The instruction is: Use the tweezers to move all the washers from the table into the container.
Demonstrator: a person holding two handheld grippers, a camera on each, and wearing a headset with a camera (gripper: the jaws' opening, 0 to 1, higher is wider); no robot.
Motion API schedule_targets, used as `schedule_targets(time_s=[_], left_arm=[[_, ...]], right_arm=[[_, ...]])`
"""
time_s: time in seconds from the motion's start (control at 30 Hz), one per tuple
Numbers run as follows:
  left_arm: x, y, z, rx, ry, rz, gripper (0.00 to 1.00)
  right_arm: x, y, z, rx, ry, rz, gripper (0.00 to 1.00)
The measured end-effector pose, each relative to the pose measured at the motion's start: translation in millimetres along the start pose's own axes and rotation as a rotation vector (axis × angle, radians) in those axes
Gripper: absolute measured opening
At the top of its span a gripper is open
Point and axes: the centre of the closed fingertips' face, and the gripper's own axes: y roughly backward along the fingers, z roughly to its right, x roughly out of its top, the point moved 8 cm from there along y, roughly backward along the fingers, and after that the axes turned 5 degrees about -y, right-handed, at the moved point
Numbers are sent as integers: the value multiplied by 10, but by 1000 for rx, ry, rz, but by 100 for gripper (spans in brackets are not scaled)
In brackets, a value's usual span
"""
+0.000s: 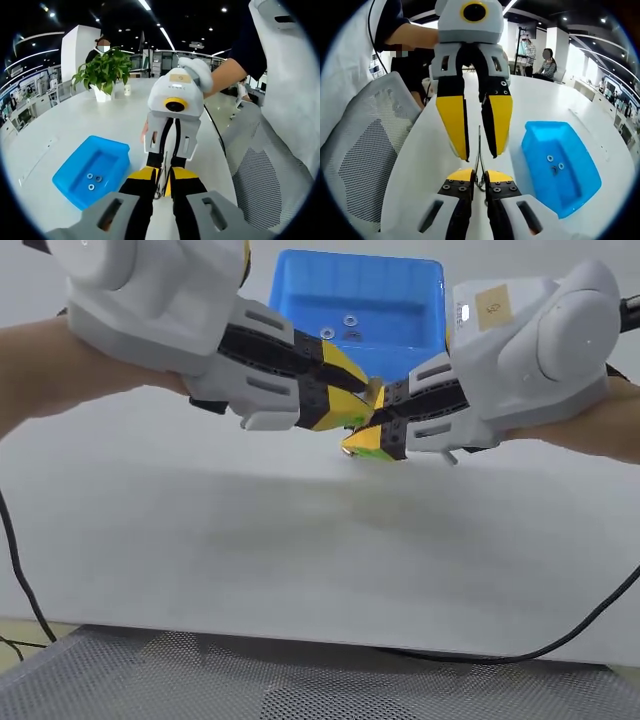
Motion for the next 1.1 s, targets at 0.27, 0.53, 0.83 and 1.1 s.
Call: schedule_targets(time_s=[0.27, 0.53, 0.83, 1.1], left_arm=[[-48, 88, 14, 22, 16, -24, 20], [-183, 303, 66, 80, 58, -50, 32], [-322, 509, 161, 169, 126, -58, 57], [-323, 526, 247, 205, 175, -20, 70]], right_arm=[[14, 15, 26, -8, 3, -3, 9], [71, 117, 37, -28, 6, 2, 9], [250, 369, 101, -66, 2, 35, 9], [420, 512, 172, -101, 20, 43, 9]])
